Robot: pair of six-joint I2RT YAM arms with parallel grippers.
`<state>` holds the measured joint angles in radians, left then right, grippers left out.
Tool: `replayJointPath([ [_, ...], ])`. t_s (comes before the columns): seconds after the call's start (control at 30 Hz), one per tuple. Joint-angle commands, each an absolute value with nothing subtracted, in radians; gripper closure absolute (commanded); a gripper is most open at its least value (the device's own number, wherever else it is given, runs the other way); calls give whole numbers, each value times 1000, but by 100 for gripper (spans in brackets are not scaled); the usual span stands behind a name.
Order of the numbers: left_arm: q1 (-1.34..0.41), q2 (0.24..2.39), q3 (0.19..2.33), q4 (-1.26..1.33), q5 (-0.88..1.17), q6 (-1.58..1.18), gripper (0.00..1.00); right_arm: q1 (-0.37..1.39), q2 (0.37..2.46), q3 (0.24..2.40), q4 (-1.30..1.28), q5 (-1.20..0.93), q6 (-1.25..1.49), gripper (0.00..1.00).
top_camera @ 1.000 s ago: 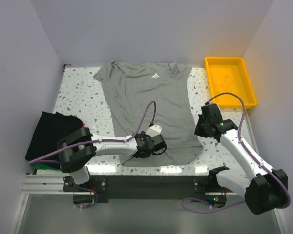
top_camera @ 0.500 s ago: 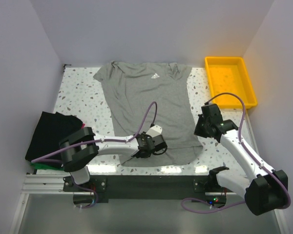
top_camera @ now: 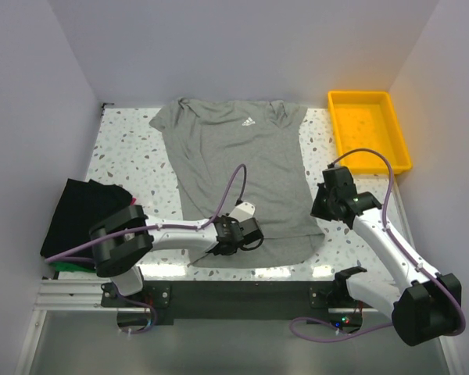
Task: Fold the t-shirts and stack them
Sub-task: Flatten the tshirt out
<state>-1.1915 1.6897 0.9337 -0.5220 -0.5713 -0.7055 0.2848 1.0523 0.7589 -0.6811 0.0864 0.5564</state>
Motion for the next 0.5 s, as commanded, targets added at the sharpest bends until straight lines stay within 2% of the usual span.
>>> replayJointPath([
  [0.0,-1192,1651,920,-523,-597,-739,74,281,1031,756,-673,84,546,96],
  [0.27,-1192,1599,904,-540,-601,-753,77,281,1028,753,-684,97,545,96],
  [0.47,-1192,1569,885,-538,-601,-761,84,279,1032,746,-680,86,551,96],
])
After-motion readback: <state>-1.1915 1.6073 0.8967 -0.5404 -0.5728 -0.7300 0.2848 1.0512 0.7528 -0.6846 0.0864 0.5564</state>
